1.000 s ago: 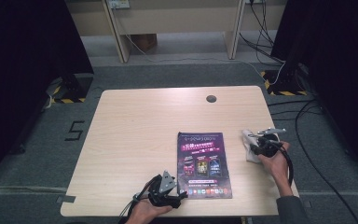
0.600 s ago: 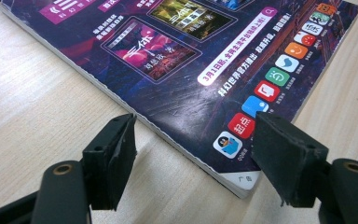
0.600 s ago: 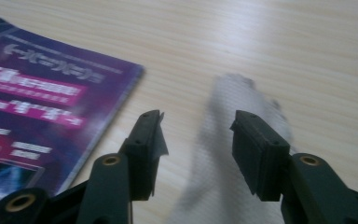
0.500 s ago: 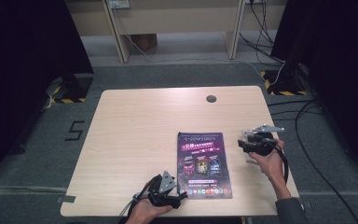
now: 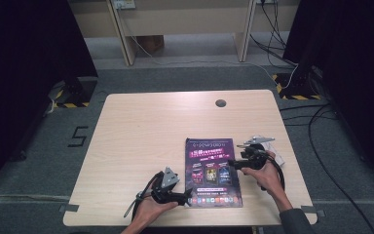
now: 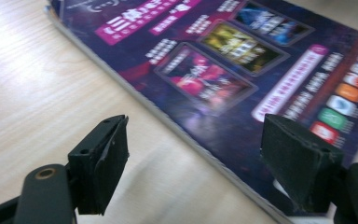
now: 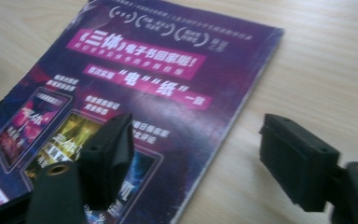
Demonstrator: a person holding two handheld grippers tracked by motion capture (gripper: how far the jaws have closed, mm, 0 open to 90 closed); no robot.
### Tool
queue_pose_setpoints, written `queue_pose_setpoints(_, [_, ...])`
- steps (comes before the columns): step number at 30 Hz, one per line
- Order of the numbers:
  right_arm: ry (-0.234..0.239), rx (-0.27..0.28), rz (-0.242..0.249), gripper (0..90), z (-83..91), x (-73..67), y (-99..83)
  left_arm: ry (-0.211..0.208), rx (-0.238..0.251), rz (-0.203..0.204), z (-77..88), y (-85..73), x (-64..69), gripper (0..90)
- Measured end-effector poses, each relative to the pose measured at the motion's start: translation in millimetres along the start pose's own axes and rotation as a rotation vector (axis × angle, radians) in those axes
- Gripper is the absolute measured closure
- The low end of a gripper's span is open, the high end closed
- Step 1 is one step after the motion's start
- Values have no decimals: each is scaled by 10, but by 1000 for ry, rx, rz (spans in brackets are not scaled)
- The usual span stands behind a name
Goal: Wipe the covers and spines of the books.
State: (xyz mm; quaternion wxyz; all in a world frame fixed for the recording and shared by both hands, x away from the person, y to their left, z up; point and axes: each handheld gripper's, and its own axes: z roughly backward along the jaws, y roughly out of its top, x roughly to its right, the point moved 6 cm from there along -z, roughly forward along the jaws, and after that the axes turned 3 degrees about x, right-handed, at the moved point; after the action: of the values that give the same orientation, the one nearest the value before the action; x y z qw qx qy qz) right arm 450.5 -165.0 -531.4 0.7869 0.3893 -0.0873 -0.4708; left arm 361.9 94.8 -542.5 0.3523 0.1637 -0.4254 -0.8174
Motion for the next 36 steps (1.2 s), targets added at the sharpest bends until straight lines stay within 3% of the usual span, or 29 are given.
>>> queue_pose_setpoints(3, [15, -13, 11, 240, -45, -32, -30, 6, 1, 29, -59, 28, -65, 228])
queue_pose_setpoints(12, [41, -13, -25, 265, -130, -72, -86, -15, -31, 11, -230, 37, -11, 228])
queue_pose_setpoints(19, [57, 14, -55, 275, -156, -86, -84, -43, -33, 48, -278, 47, 7, 231])
queue_pose_setpoints(25, [66, 20, -89, 278, -154, -115, -92, -74, -46, 54, -270, 33, 67, 237])
queue_pose_setpoints(31, [85, 37, -114, 279, -166, -184, -109, -57, -63, 59, -212, -2, 117, 219])
queue_pose_setpoints(36, [106, 35, -126, 297, -158, -237, -132, -70, -80, 40, -127, -54, 181, 229])
